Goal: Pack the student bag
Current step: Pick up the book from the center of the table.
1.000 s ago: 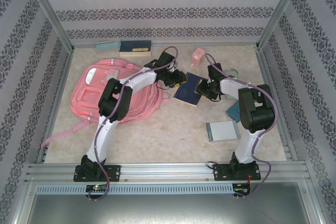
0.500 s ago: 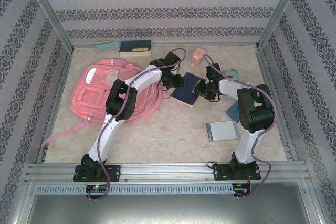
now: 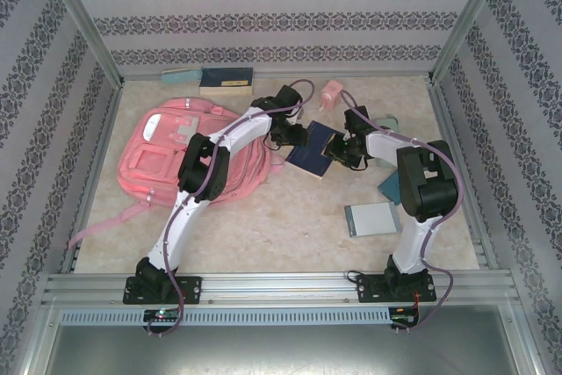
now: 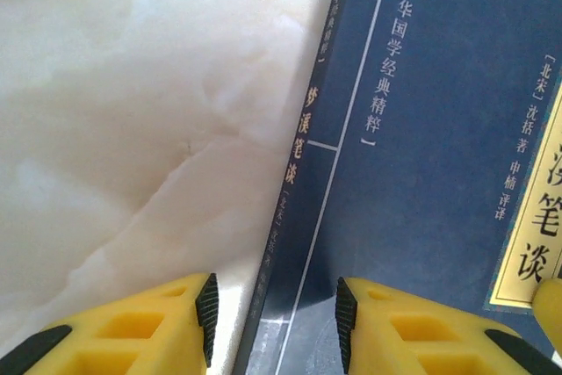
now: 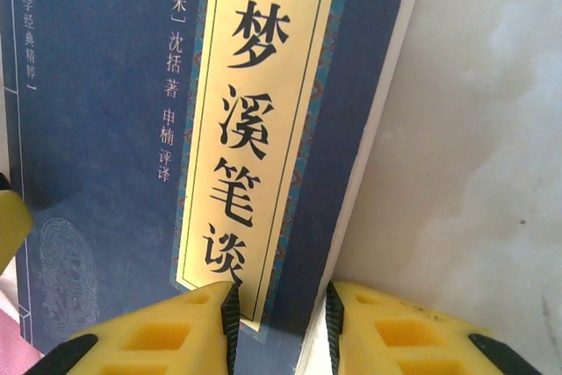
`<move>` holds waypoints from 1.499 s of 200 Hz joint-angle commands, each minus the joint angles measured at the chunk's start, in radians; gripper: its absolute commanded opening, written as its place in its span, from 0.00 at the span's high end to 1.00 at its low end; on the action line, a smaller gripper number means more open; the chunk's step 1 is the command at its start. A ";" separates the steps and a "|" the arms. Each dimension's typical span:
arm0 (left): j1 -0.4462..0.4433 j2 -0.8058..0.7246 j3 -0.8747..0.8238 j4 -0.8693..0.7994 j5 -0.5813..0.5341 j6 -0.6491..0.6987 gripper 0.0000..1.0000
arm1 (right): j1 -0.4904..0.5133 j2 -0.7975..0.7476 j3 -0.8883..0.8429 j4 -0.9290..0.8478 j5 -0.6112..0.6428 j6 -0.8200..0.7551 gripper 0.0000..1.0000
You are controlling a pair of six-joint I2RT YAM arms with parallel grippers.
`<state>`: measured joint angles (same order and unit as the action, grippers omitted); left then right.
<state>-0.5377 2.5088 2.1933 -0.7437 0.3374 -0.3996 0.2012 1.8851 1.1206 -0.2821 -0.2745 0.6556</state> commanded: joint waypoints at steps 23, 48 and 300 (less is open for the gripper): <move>-0.056 0.021 0.002 -0.075 0.172 0.058 0.57 | 0.021 0.030 0.036 0.001 -0.035 0.000 0.67; -0.056 -0.011 -0.025 -0.055 0.216 0.034 0.57 | 0.028 0.038 0.057 0.020 -0.067 -0.008 0.66; 0.033 -0.151 -0.332 0.351 0.509 -0.273 0.83 | 0.005 -0.007 0.019 0.044 -0.061 0.007 0.64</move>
<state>-0.4850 2.3478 1.8256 -0.3405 0.8436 -0.7250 0.1970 1.9060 1.1473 -0.2577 -0.3046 0.6559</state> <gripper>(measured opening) 0.237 0.346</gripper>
